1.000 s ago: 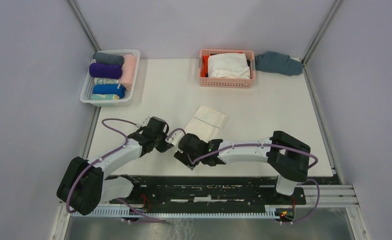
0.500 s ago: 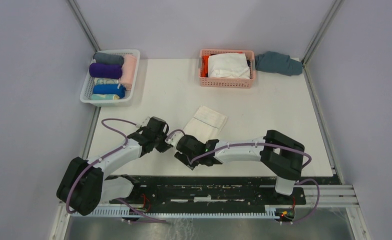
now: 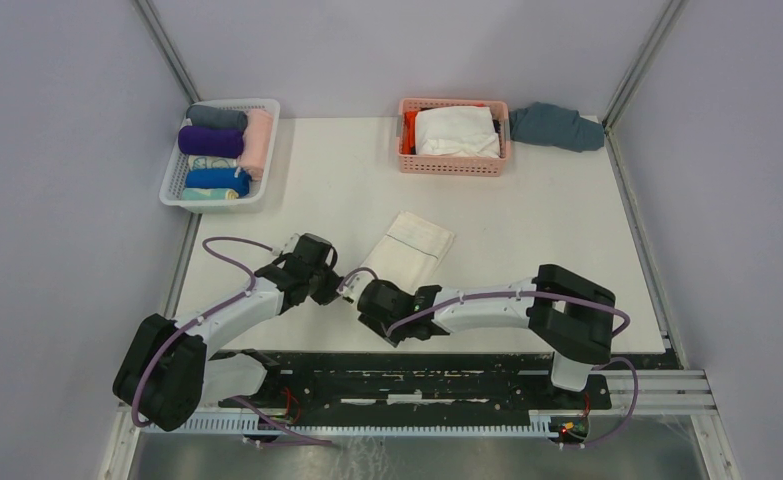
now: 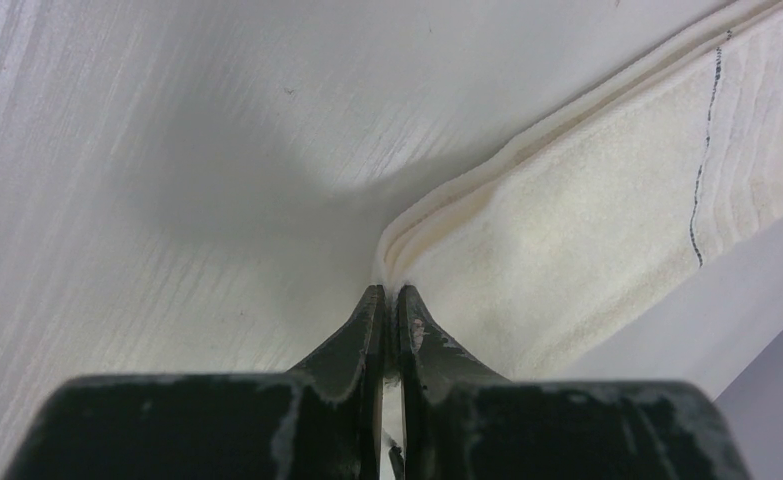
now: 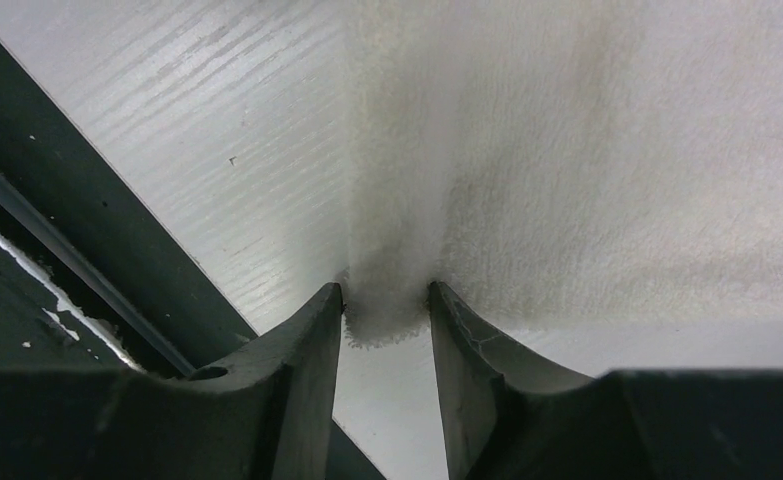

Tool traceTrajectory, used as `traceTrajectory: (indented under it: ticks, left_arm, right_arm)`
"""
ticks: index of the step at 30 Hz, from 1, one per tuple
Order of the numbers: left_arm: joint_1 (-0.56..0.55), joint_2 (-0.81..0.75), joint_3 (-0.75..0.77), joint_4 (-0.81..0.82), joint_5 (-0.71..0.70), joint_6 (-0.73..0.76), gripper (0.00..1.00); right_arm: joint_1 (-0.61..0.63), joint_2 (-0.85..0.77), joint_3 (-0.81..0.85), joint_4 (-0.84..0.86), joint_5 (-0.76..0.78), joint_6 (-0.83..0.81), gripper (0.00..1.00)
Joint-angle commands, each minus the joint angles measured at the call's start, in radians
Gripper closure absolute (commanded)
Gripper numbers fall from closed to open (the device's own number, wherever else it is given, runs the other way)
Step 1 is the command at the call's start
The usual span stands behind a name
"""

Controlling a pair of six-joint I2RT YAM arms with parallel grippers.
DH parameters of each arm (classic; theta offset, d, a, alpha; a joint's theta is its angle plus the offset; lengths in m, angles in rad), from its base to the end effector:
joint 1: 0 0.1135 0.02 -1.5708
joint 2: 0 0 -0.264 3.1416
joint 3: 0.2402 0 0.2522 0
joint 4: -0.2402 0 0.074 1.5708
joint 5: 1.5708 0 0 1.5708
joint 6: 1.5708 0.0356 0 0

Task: Roll the towels
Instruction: Fold the towel at the center of the board.

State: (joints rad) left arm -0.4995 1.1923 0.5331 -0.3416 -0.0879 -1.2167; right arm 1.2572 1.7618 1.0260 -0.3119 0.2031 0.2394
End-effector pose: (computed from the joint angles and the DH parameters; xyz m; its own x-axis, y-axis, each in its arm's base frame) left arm 0.1875 -0.0988 0.1641 -0.6648 -0.7016 -0.2564 -0.5422 0.6893 -0.4805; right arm 0.1137 0.3273 0.1585 -0.4732 -0.7061 -0.5268 -0.8115 0.5820 -0.0513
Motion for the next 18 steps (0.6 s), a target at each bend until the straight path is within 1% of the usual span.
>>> traceTrajectory:
  ticks: [1,3,5,7,8,10,13,18]
  left_arm:
    - [0.003,-0.005,-0.001,0.021,-0.038,-0.047,0.97]
    - [0.004,-0.003,0.001,0.018,-0.044,-0.046,0.97]
    - [0.004,-0.003,0.007,0.01,-0.058,-0.038,0.97]
    - [0.009,-0.001,0.024,-0.003,-0.069,-0.028,0.97]
    - [0.01,0.004,0.03,-0.008,-0.072,-0.022,0.97]
    - [0.015,0.012,0.045,-0.014,-0.075,-0.011,0.97]
    - [0.025,0.032,0.066,-0.021,-0.075,0.006,0.97]
    - [0.039,0.068,0.097,-0.011,-0.075,0.041,0.97]
  right_arm:
    - [0.008,0.021,-0.003,0.008,-0.001,0.008,0.57]
    - [0.006,0.015,-0.006,0.008,-0.003,0.007,0.62]
    - [0.0,-0.012,-0.016,0.013,-0.021,0.003,0.7]
    - [-0.022,-0.043,-0.027,0.022,-0.072,0.001,0.8]
    - [-0.035,-0.058,-0.031,0.027,-0.102,0.0,0.87]
    - [-0.066,-0.088,-0.034,0.033,-0.188,-0.007,0.94]
    - [-0.134,-0.111,-0.044,0.058,-0.344,-0.004,0.96]
    - [-0.276,-0.107,-0.08,0.142,-0.62,0.056,0.96]
